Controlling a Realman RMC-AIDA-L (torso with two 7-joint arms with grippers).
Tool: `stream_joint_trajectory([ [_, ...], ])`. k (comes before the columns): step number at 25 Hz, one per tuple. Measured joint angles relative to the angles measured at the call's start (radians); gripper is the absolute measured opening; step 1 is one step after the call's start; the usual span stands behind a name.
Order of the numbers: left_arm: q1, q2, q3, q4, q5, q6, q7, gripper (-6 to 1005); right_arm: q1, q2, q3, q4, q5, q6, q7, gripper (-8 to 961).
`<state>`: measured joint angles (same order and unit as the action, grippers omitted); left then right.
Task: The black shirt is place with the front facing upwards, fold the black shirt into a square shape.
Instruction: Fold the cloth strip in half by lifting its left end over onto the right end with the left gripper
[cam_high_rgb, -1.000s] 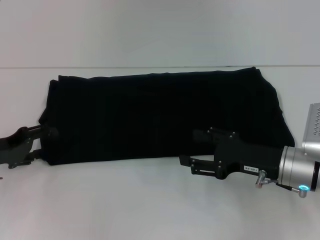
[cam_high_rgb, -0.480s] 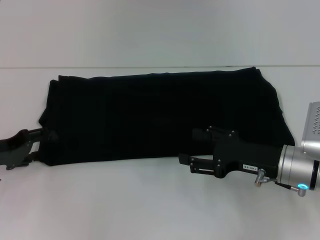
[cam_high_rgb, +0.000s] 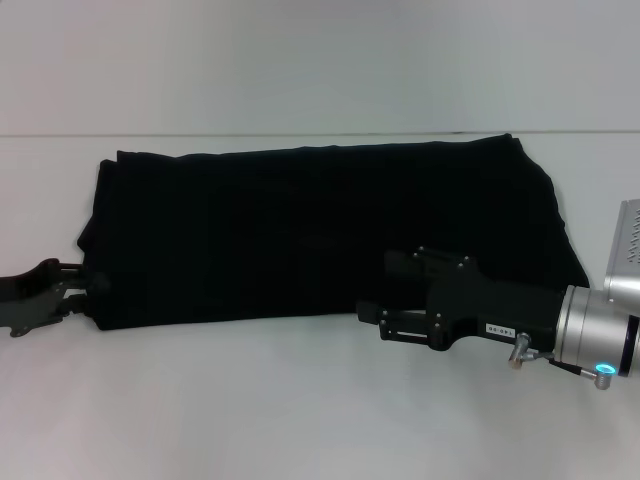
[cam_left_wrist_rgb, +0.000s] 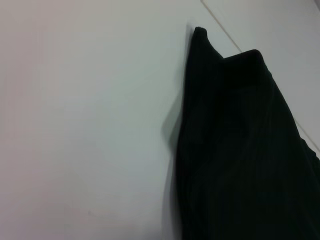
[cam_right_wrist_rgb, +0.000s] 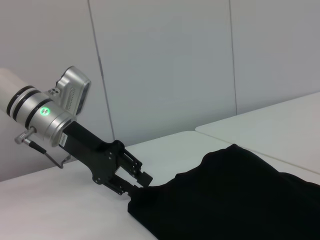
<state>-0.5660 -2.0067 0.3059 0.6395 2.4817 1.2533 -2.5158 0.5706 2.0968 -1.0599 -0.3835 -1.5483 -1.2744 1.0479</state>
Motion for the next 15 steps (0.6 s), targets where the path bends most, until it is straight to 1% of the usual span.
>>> stream_joint_trajectory([
  [8,0.000,-0.002,0.021,0.000,0.002,-0.008,0.002,289,0.001,0.000,0.000,0.000,0.005,-0.001,0.000,844],
  [13,-0.003,-0.003,0.026,0.002,0.003,-0.009,0.002,62,0.002,0.000,0.000,0.000,0.013,-0.001,0.000,843],
  [15,-0.004,-0.003,0.027,0.002,0.004,-0.009,0.003,52,0.001,0.000,0.000,0.000,0.013,-0.001,0.000,843],
])
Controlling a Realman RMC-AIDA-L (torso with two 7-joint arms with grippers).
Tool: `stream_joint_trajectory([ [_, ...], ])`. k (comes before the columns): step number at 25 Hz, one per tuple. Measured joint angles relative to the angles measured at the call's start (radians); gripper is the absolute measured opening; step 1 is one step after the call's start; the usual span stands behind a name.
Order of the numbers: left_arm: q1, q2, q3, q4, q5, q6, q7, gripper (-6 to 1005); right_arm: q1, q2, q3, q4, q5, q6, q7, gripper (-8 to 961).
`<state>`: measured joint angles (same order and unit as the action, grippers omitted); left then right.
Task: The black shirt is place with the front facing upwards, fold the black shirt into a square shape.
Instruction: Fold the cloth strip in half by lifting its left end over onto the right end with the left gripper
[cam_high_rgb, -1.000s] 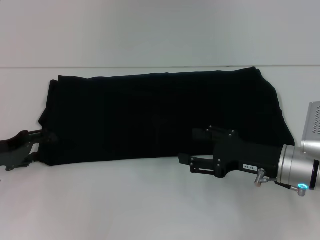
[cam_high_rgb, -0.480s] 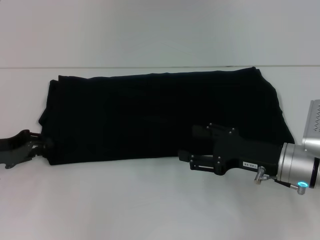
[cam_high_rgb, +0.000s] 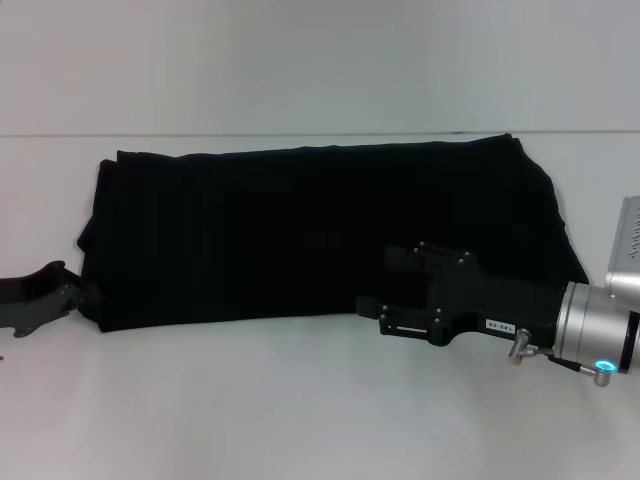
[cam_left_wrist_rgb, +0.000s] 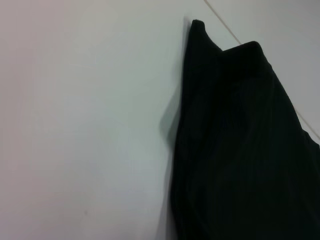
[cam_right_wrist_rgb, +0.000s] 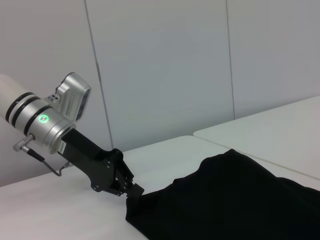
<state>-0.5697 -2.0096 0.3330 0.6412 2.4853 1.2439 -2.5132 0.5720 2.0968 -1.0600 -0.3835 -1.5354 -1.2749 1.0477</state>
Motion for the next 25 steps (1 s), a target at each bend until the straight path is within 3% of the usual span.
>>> stream_joint_trajectory([
  [15,0.004,0.000,-0.007,0.001,-0.006,0.009,0.000,7,0.000,0.000,-0.001,0.000,0.000,0.000,0.000,843],
  [17,0.005,0.000,-0.007,0.002,-0.007,0.009,-0.001,171,0.000,0.000,-0.002,0.000,0.000,-0.005,0.000,843],
  [25,0.008,-0.001,-0.003,0.003,-0.002,0.003,-0.001,471,-0.004,-0.002,0.000,0.000,0.000,-0.023,0.000,843],
])
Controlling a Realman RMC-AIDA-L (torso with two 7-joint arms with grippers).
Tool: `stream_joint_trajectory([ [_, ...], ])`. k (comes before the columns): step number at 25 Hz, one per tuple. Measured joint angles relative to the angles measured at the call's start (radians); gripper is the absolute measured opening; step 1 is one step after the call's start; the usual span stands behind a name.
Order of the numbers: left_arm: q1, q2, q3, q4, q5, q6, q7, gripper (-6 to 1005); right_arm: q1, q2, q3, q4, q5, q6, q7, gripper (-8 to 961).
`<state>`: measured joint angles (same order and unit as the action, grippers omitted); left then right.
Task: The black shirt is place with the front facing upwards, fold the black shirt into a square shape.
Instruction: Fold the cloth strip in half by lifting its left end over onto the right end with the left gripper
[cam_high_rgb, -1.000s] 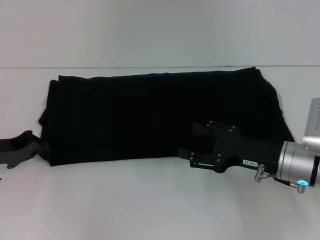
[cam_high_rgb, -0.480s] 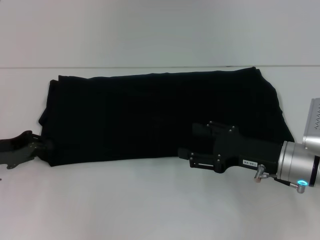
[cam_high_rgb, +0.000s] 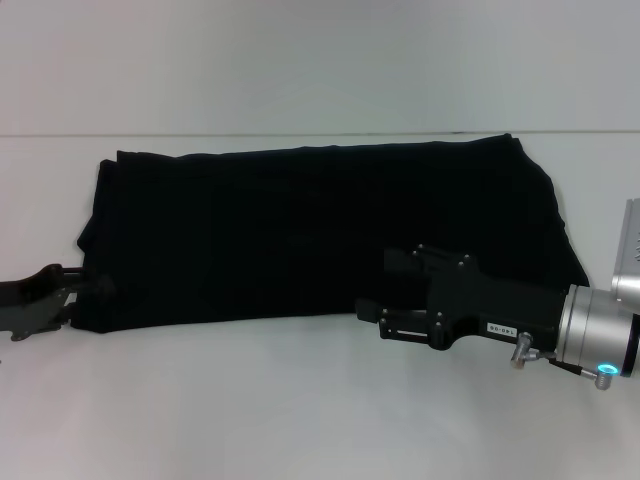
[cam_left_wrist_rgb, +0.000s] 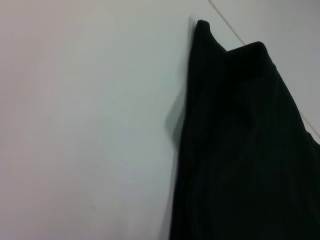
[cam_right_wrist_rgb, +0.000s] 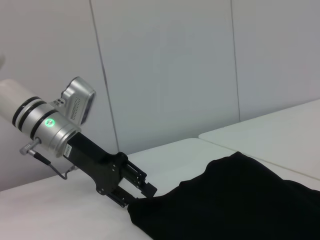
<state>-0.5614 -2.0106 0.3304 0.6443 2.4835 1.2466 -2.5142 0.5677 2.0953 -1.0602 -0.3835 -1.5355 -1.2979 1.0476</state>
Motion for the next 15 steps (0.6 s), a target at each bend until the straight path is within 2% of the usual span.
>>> stream_joint_trajectory([
  [3,-0.003,0.000,0.004,0.000,0.000,0.006,0.001,586,0.000,0.000,0.000,0.000,0.000,-0.001,0.000,842],
  [15,-0.009,-0.004,0.052,0.000,0.008,0.013,-0.005,579,-0.002,0.000,0.000,0.000,0.000,-0.008,0.000,842],
])
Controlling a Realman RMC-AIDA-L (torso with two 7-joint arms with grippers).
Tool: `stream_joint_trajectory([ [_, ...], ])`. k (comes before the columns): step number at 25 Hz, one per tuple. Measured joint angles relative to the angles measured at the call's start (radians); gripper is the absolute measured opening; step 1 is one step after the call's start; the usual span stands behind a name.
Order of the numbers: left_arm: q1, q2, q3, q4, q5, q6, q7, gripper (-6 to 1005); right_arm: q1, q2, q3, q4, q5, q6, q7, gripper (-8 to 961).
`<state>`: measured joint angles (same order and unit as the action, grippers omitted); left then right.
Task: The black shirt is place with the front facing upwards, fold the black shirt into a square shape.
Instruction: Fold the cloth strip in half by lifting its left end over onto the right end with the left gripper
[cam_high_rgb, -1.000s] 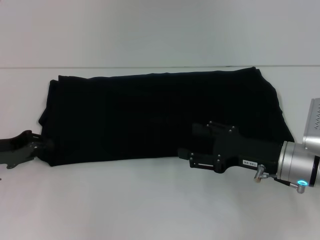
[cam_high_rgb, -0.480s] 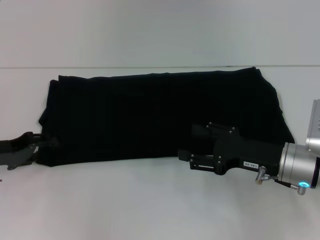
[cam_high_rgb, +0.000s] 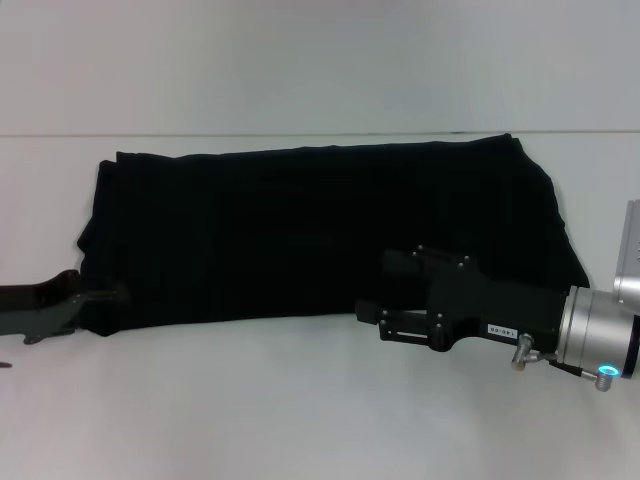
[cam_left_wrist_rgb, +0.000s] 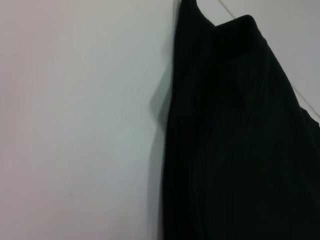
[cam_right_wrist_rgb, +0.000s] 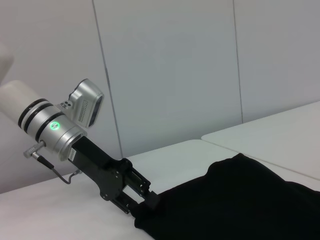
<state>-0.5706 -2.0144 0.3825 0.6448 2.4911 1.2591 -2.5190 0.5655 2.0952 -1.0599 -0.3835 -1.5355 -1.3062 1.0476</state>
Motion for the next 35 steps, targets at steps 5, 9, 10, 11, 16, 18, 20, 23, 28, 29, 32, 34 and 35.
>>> stream_joint_trajectory([
  [5,0.001,-0.006,0.033,0.034,0.021,0.000,0.008,576,-0.003,-0.001,0.000,0.000,0.000,-0.008,0.000,843],
  [9,0.005,-0.012,0.040,0.056,0.019,0.003,0.016,390,-0.004,-0.001,0.000,0.000,0.000,-0.010,0.000,844],
  [10,0.004,-0.011,0.040,0.056,0.019,0.005,0.018,345,-0.004,-0.001,0.000,0.000,0.000,-0.011,0.000,844],
  [11,0.004,-0.011,0.040,0.055,0.020,0.006,0.018,301,-0.004,-0.002,0.000,0.000,0.000,-0.012,0.000,843],
  [16,0.003,-0.011,0.040,0.053,0.021,0.010,0.020,122,-0.004,-0.002,0.002,0.000,0.001,-0.018,0.000,842],
  [18,0.004,-0.011,0.040,0.053,0.021,0.010,0.020,63,-0.005,-0.002,0.005,0.000,0.001,-0.019,0.000,843],
  [20,0.005,-0.010,0.038,0.054,0.022,0.011,0.020,58,-0.005,-0.002,0.006,0.000,0.002,-0.019,0.000,843],
  [23,0.005,-0.006,0.032,0.057,0.022,0.020,0.020,50,-0.008,-0.002,0.010,0.000,0.002,-0.020,0.000,844],
  [28,0.010,0.010,0.005,0.059,0.022,0.048,0.026,50,-0.014,-0.004,0.036,0.000,0.002,-0.029,0.005,842],
  [29,0.012,0.013,-0.010,0.060,0.022,0.057,0.031,50,-0.016,-0.004,0.043,0.000,0.002,-0.031,0.006,842],
  [32,0.017,0.023,-0.046,0.060,0.023,0.080,0.045,50,-0.024,-0.005,0.066,0.000,0.002,-0.034,0.007,843],
  [34,0.021,0.030,-0.069,0.064,0.030,0.093,0.054,50,-0.030,-0.005,0.084,0.000,0.002,-0.035,0.008,843],
  [35,0.023,0.033,-0.081,0.067,0.037,0.098,0.058,50,-0.033,-0.005,0.091,-0.001,0.002,-0.037,0.008,843],
])
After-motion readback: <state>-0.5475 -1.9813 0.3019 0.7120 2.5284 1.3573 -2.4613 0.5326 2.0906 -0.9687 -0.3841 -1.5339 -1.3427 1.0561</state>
